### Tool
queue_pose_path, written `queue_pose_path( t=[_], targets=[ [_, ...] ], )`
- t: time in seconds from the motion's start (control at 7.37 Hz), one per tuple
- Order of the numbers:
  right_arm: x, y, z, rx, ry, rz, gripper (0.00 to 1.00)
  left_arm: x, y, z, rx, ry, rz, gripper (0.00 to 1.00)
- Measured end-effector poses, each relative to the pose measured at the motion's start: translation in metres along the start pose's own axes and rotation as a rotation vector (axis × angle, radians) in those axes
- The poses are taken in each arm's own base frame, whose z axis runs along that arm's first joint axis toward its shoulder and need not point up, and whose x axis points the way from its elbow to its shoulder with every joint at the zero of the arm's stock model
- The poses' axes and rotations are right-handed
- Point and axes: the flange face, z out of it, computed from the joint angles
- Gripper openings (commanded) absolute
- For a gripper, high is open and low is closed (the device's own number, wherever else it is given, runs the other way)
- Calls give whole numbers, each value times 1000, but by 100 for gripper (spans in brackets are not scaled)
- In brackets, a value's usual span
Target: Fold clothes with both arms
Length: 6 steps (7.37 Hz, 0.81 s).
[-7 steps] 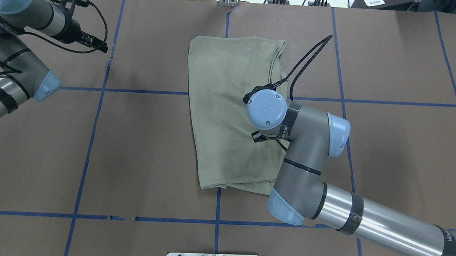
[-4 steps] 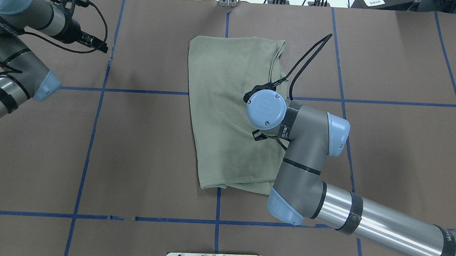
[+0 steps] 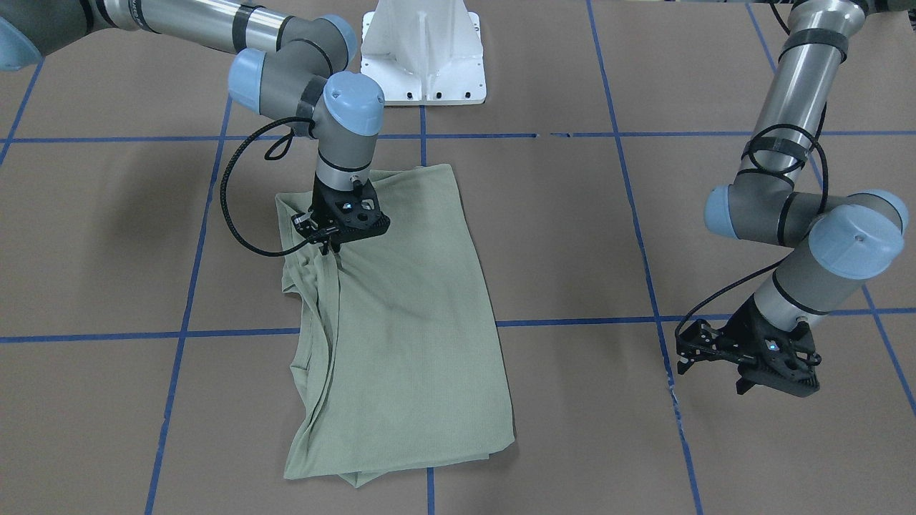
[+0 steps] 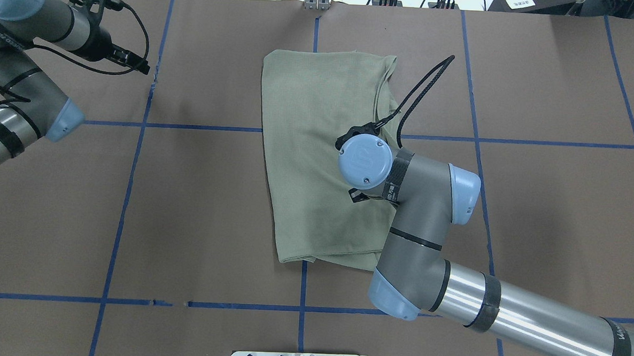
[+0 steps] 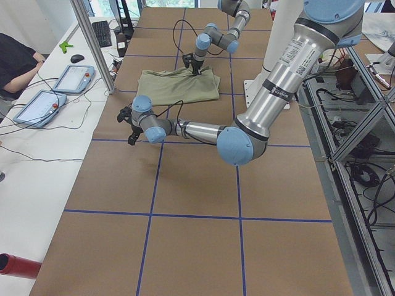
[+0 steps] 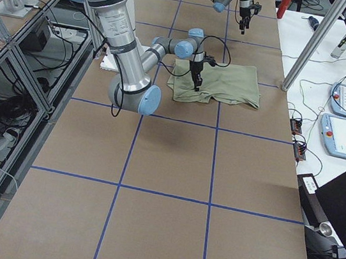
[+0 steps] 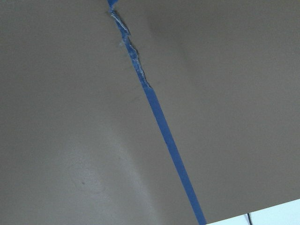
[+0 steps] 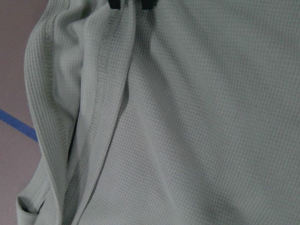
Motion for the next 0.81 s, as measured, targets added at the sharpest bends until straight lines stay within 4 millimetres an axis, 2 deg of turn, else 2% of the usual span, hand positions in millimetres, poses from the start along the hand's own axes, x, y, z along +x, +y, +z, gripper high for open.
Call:
queue_pose_path(
  t=[0.27,0.54,0.81],
  targets=[
    [6,-3,-2,3,6,8,0,1,0,0,2,1,1,100],
    [31,-10,-4,-5,38,36,0,1,-1,-1,3,2,1,100],
    [57,-1,9,-22,68,53,0,2,-1,-2,5,4,3,100]
  ],
)
